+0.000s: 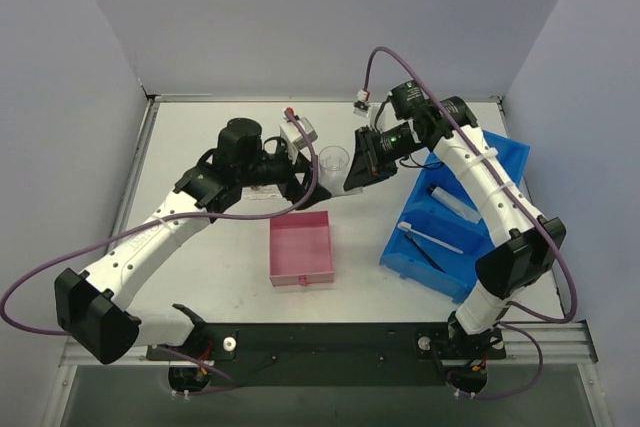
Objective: Prepare toiletry sets of a toothbrush and toothpaste on the tray
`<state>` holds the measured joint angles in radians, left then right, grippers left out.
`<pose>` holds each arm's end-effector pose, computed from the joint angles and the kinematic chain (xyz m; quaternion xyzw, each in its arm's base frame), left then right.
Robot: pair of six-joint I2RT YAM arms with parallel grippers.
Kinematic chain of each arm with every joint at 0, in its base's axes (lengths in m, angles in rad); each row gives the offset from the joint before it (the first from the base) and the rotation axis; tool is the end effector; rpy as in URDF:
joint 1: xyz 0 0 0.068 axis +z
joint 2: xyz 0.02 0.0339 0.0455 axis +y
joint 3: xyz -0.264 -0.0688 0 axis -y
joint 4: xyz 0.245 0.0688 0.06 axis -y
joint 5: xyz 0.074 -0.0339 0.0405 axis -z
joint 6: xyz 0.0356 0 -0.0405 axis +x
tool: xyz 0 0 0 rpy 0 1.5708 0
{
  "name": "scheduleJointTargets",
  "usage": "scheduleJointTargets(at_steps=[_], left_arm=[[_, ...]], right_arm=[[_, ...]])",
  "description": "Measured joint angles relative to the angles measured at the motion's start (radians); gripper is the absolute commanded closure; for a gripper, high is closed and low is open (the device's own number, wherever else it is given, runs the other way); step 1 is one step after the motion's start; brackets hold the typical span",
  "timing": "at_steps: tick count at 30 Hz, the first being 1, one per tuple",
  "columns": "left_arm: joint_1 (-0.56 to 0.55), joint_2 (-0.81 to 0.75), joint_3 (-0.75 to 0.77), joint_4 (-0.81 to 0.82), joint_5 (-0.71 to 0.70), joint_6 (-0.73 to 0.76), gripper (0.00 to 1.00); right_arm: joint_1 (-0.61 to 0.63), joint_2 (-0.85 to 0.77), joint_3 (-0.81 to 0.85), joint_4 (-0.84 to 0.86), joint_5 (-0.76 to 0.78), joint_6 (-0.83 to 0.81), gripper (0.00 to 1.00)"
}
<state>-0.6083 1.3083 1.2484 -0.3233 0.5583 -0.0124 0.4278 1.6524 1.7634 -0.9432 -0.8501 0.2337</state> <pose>0.2324 -0.1848 0.3747 0.3813 0.7164 -0.3817 0.4424 0.3019 0.1671 0.3913 -0.2305 0.8312 0.4705 0.1861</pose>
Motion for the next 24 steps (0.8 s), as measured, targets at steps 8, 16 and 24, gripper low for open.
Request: scheduleJointTargets(at_steps=[8, 16, 24], left_arm=[[-0.015, -0.012, -0.092, -0.007, -0.004, 0.093, 0.08], [-0.053, -0.015, -0.137, -0.008, -0.034, 0.124, 0.36], [-0.121, -0.015, -0.142, -0.008, -0.092, 0.126, 0.66]], right_arm=[[0.054, 0.052, 0.097, -0.056, -0.009, 0.000, 1.00], [0.091, 0.064, 0.126, -0.083, -0.023, 0.000, 1.00], [0.097, 0.064, 0.140, -0.105, 0.006, 0.005, 0.98]])
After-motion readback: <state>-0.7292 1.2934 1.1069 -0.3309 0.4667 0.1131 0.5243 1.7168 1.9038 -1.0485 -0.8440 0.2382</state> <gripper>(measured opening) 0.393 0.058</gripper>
